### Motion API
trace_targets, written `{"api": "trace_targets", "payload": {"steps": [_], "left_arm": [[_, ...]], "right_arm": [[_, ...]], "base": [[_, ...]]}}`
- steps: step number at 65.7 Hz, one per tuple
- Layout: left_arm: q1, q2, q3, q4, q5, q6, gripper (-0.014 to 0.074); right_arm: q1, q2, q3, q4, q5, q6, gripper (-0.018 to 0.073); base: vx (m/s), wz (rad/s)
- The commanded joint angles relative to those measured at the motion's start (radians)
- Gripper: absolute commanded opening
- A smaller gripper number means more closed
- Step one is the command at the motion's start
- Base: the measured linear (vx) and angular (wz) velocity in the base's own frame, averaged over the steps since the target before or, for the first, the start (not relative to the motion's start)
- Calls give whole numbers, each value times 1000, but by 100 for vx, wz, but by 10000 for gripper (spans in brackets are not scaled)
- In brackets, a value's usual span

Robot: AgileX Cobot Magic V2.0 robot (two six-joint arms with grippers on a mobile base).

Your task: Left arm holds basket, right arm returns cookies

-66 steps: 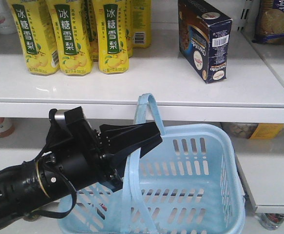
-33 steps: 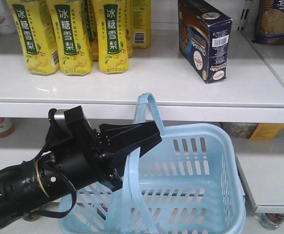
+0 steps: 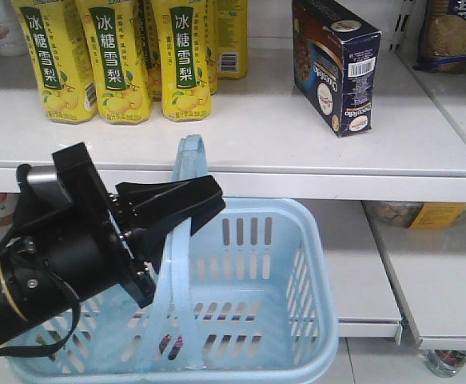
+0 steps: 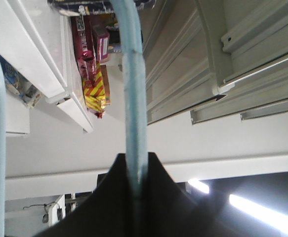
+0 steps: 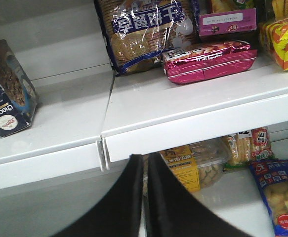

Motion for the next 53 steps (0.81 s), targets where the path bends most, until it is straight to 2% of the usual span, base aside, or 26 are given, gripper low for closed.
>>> {"api": "trace_targets", "payload": {"steps": [1, 13, 24, 35, 53], "left_arm": [[13, -74, -3, -114, -26, -4, 0], [13, -197, 119, -188, 8, -4, 0], [29, -308, 174, -235, 146, -4, 0], [97, -403, 217, -233, 242, -4, 0], [234, -542, 317, -240, 275, -4, 0]], "right_arm": [[-5, 15, -26, -48, -45, -2, -11], [-5, 15, -26, -48, -45, -2, -11], [-5, 15, -26, -48, -45, -2, -11], [-5, 15, -26, -48, -45, -2, -11], [-5, 15, -26, -48, -45, -2, -11]], "base": [[0, 0], [0, 0], [0, 0], [0, 0], [0, 0]]}}
